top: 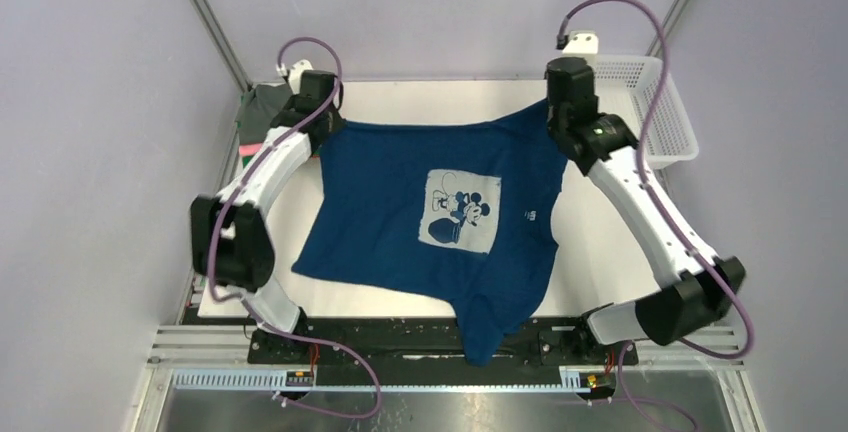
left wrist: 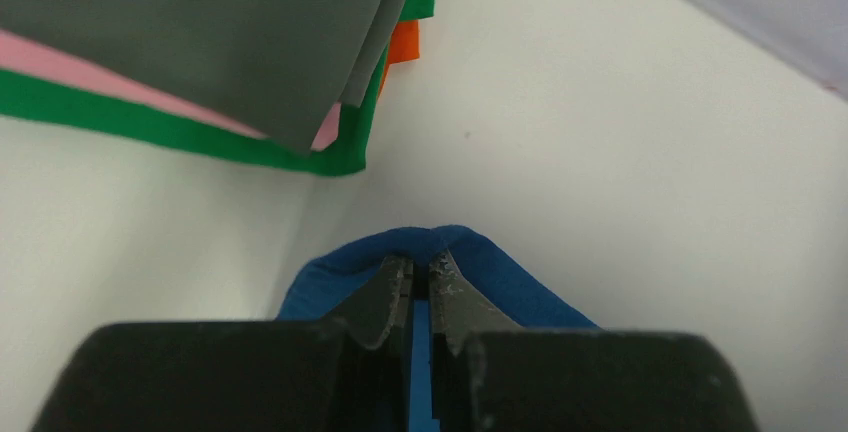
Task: Fold and stack the t-shirts
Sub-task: Flatten out the tshirt
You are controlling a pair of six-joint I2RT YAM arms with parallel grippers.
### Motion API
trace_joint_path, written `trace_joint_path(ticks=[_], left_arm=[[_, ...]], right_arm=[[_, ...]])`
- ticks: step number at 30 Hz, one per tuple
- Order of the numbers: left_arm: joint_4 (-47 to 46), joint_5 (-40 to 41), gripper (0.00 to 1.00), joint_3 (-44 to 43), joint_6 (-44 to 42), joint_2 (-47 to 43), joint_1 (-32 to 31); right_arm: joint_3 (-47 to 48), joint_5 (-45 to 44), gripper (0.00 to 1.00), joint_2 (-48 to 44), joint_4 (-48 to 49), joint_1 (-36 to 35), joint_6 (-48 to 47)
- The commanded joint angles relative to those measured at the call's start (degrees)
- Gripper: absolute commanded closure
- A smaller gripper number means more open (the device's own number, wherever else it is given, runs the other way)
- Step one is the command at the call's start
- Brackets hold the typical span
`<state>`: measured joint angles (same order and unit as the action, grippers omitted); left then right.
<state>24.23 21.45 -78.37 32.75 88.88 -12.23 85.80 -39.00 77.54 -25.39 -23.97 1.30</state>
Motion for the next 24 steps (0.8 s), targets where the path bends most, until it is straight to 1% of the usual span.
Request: trace_joint_path(ticks=[1,5,9,10,11,14,16,17,18,19,20,21,22,23,24], left_arm=[[-3.2,-1.6,1.0,-12.0,-1.1,13.8,2.0],[-0.8,-4.8,1.0,-22.9,-0.9,26.7,2.6],[-2.0,-5.2,1.0,-29.2,-0.7,33.7,2.8],[-2.6,-5.0,0.98,-30.2,-0.7,34.8,2.9],[-3.4,-4.6,0.92,-30.9,-0.7,35.7,2.8],[-7.2,-3.6,0.87,-32.7,-0.3,38.5,3.2],[-9.3,-3.7,0.81,-34.8,0.4,40.8,3.5],[-9.3,-3.8,0.76,-38.1,0.8,42.5,3.6],[-7.7,-4.6,0.67,-42.1,1.3,44.4,3.6],[-5.0,-6.2,0.53,-46.3,1.8,46.4,3.6],[-2.7,-8.4,0.17,-50.4,2.0,48.0,3.6],[-1.5,-11.0,0.03,-52.5,2.2,48.6,3.6],[-1.4,-12.9,0.01,-52.8,2.6,48.1,3.4],[-1.8,-14.2,0.01,-51.8,2.8,47.0,3.2],[-2.6,-14.8,0.01,-49.7,2.9,45.0,2.9]], right_arm=[[1.2,7.4,1.0,7.3,8.6,2.4,5.3],[5.2,9.3,1.0,17.4,9.0,3.9,6.2],[10.9,10.6,1.0,25.6,9.2,5.6,6.8],[12.6,10.9,1.0,27.9,9.4,6.0,6.9],[14.5,11.1,1.0,30.0,9.3,6.6,6.9],[20.8,12.3,1.0,37.1,9.0,8.3,8.3],[26.8,14.3,0.99,42.9,8.2,9.9,10.6],[31.6,15.4,0.96,46.2,6.4,10.9,12.4],[39.9,16.4,0.84,50.1,3.6,11.8,14.1],[47.8,19.0,0.69,54.4,-1.5,12.9,15.3],[56.9,22.5,0.52,58.8,-6.7,13.7,15.9],[64.0,25.5,0.35,62.4,-12.3,14.2,16.0],[69.6,27.5,0.17,64.9,-16.7,14.2,15.5],[71.3,29.8,0.03,65.5,-19.3,14.2,15.0],[69.6,31.0,0.01,64.4,-20.1,14.3,14.7]])
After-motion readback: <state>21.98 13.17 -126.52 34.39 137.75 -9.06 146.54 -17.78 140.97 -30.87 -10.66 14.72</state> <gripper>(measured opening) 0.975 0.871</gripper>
